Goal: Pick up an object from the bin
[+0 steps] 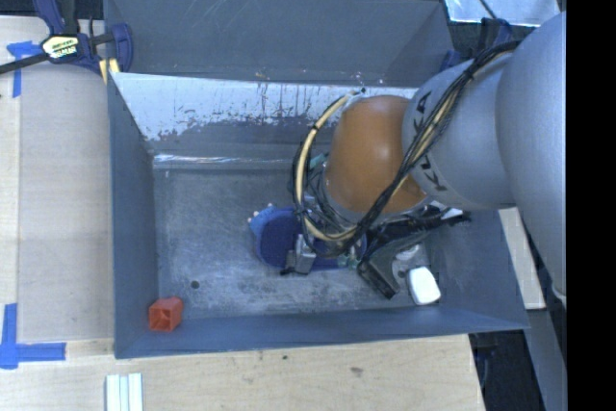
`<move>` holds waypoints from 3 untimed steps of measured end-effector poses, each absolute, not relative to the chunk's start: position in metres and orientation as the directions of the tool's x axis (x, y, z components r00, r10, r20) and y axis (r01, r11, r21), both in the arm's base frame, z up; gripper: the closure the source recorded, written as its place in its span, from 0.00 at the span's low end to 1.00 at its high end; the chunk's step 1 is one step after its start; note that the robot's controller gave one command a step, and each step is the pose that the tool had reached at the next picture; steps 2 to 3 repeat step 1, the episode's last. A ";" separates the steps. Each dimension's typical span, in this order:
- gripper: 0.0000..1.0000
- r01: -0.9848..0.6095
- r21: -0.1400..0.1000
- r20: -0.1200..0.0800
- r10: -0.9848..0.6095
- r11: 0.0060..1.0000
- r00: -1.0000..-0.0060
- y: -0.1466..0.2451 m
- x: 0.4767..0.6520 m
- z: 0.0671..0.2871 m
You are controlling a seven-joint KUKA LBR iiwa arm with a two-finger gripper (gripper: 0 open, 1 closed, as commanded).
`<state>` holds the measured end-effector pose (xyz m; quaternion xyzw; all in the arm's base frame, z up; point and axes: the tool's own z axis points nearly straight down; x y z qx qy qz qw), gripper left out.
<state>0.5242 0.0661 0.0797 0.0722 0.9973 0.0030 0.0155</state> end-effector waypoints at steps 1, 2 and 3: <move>1.00 0.120 0.004 -0.013 0.120 0.993 -0.993 0.086 0.574 0.201; 1.00 0.120 0.004 -0.013 0.120 0.993 -0.993 0.086 0.574 0.201; 1.00 0.120 0.004 -0.013 0.120 0.993 -0.993 0.086 0.574 0.201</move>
Offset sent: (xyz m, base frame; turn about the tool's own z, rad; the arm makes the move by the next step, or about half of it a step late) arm 0.0459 0.0196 0.1159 -0.0222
